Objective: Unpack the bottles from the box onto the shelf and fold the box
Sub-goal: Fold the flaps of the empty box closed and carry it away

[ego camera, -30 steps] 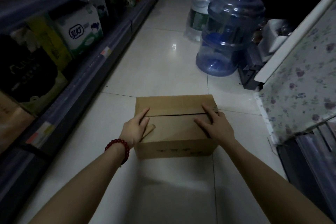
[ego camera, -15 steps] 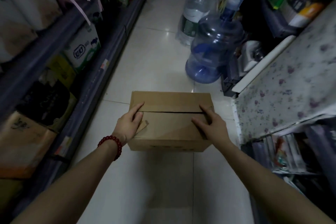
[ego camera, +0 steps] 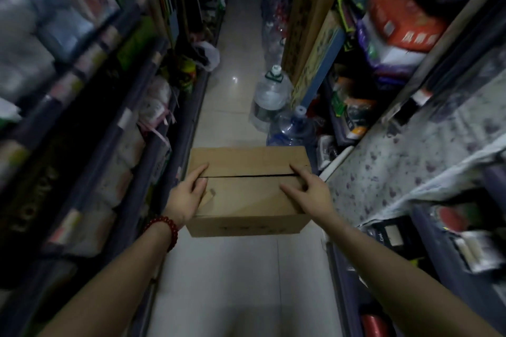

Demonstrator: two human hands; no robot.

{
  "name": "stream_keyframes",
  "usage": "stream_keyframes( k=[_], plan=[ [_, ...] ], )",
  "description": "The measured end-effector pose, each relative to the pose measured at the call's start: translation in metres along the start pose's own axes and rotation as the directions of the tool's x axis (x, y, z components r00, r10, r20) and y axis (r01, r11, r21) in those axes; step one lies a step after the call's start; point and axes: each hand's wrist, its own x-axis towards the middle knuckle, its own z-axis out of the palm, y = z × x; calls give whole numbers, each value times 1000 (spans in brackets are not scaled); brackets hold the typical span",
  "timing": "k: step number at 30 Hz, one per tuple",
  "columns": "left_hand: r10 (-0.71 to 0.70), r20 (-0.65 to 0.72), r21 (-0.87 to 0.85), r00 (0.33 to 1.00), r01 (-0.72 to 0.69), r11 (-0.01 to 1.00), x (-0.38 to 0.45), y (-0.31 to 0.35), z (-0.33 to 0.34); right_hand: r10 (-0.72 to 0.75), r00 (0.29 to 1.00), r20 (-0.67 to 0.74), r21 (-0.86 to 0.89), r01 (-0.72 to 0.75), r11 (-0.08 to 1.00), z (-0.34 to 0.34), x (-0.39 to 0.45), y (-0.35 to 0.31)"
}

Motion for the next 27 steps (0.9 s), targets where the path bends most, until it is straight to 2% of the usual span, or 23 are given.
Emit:
stream_keyframes(
  k=[7,14,19,27],
  plan=[
    [82,-35,0,996,-82,997,-21,102,-77,-10,999,-48,7,10,1000,-66,-16,-111],
    [142,-1,30,990,-142,989,4,125,-97,-14,994,-112,-5,14,1000,-79,-6,-140],
    [123,14,36,992,-123,992,59,129,-94,2,995,-100,-23,-5,1000,-78,44,-145],
    [72,-21,49,997,-71,996,178,159,-101,-15,999,-34,-51,14,999,-83,180,-161]
  ],
)
